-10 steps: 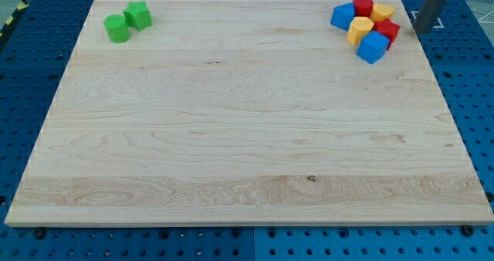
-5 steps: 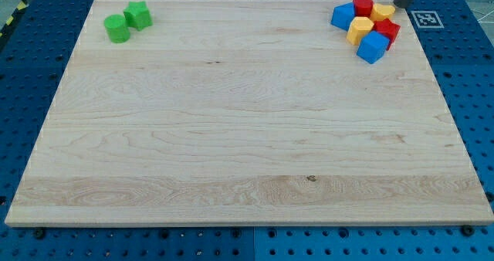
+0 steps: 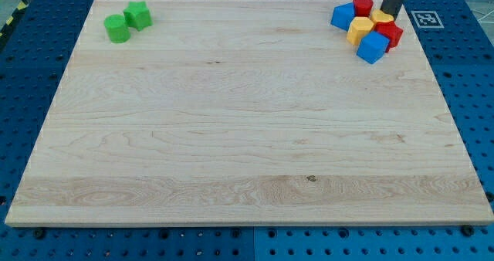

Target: Push the yellow heart to the center

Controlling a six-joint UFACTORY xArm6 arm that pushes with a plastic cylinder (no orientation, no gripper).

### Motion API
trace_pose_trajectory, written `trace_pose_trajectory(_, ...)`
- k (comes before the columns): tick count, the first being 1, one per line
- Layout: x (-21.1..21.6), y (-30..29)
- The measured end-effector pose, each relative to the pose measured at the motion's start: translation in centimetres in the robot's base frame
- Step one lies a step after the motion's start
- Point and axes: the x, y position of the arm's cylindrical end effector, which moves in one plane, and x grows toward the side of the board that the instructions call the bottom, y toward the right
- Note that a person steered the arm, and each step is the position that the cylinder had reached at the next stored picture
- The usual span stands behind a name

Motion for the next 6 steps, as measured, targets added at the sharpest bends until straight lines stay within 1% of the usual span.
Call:
trace_pose_trajectory(2,-1.9,0.0)
trace_pose_trajectory(3,-1.7,-0.3)
trace_pose_trajectory(4,-0.7,-3.7)
trace_pose_trajectory(5,-0.7,-5.0)
trace_pose_trajectory(6,-0.7,-4.8)
